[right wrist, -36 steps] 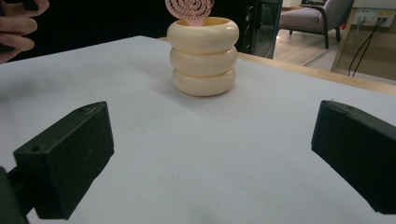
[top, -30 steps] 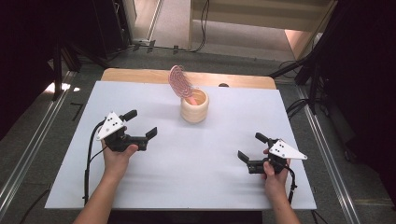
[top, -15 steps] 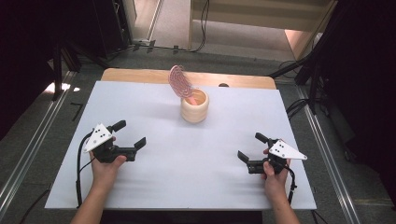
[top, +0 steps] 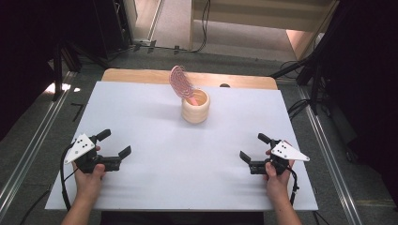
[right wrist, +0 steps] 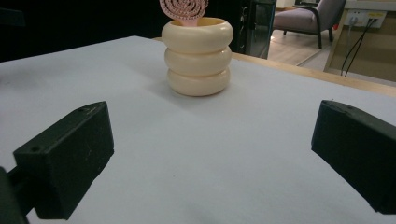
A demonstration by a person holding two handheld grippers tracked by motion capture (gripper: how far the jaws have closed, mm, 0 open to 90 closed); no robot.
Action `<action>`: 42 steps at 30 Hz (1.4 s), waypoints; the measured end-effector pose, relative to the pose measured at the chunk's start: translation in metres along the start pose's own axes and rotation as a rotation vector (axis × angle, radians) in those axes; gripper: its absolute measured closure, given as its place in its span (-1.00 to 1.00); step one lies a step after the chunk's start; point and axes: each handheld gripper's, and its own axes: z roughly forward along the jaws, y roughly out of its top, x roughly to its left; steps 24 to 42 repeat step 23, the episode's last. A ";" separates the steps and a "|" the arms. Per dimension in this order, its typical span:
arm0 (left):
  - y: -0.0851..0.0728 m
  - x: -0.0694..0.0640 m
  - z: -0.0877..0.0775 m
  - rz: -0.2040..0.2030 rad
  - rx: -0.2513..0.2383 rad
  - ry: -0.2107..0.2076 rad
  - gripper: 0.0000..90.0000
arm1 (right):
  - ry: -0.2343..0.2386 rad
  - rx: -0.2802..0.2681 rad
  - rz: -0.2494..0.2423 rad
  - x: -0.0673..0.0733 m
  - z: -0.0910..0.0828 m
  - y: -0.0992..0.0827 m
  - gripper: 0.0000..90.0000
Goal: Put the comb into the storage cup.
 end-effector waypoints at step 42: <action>-0.018 0.021 -0.031 -0.018 0.033 0.058 -0.99 | -0.027 0.014 0.010 -0.004 0.001 -0.003 -1.00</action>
